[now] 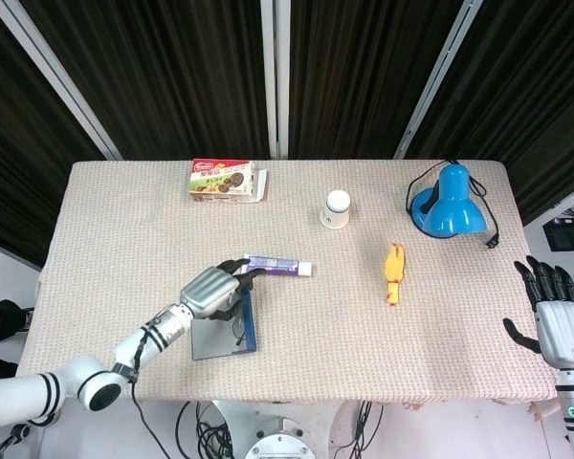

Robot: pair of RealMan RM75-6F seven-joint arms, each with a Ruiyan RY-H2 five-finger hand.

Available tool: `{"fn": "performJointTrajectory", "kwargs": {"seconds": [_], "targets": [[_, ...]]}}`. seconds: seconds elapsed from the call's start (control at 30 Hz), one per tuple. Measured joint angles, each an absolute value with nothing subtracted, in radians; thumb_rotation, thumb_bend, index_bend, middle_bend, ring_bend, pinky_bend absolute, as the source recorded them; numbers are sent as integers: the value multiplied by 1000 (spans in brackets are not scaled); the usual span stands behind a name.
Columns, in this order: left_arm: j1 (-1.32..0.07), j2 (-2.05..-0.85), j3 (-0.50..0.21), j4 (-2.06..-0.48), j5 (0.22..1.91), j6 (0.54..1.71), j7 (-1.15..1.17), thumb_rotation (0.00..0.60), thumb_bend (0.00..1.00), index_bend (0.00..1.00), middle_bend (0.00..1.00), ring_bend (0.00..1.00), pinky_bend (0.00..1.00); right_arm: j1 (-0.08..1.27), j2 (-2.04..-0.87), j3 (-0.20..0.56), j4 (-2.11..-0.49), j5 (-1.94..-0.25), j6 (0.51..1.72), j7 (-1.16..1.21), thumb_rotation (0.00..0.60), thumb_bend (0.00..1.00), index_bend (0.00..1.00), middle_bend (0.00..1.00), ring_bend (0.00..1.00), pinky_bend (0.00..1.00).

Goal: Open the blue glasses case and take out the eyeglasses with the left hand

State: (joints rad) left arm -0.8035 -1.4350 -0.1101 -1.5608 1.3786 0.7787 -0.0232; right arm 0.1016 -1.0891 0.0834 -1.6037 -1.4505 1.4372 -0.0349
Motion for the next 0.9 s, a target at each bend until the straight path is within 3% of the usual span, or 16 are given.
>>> {"fn": "performJointTrajectory", "kwargs": {"seconds": [0.53, 0.9], "targets": [[-849, -1466, -102, -1499, 1341, 707, -62, 600, 567, 66, 325, 4, 124, 101, -1091, 83, -1600, -1448, 1435, -34, 600, 212, 0, 0, 0, 0], [-863, -1363, -90, -1570, 1150, 661, 87, 600, 677, 66, 364, 16, 134, 102, -1095, 81, -1602, -1447, 1433, -44, 600, 228, 0, 0, 0, 0]]}}
